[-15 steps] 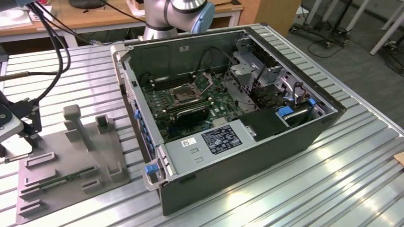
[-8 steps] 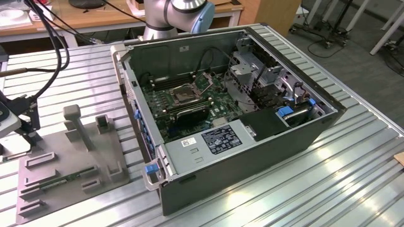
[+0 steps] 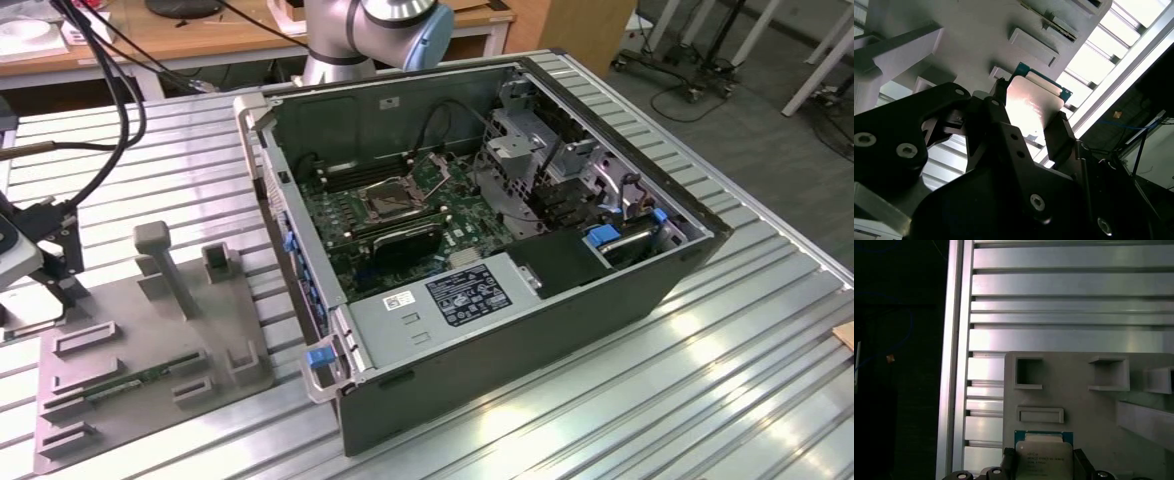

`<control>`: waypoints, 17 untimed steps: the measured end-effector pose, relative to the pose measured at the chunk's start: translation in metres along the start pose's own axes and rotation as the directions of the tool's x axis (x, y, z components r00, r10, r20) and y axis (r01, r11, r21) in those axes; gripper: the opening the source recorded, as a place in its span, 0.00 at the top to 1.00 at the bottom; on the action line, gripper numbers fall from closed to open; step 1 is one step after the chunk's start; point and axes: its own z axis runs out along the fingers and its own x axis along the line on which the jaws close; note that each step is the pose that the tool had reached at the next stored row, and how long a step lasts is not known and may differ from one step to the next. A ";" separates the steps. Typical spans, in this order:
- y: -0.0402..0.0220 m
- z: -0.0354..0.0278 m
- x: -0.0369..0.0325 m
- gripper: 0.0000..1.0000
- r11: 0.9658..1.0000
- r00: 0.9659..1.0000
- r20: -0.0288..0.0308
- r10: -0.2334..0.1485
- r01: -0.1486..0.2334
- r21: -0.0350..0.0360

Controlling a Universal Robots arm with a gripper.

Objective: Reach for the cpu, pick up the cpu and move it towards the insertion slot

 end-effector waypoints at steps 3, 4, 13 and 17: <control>0.0000 -0.0009 0.0000 0.46 1.000 1.000 0.000 0.000 0.000 0.000; 0.0000 -0.0014 0.0000 0.46 1.000 1.000 0.000 0.000 0.000 0.000; 0.0002 -0.0053 0.0000 0.46 1.000 1.000 0.000 0.000 0.000 0.000; 0.0002 -0.0054 0.0000 0.46 1.000 1.000 0.000 0.000 0.000 0.000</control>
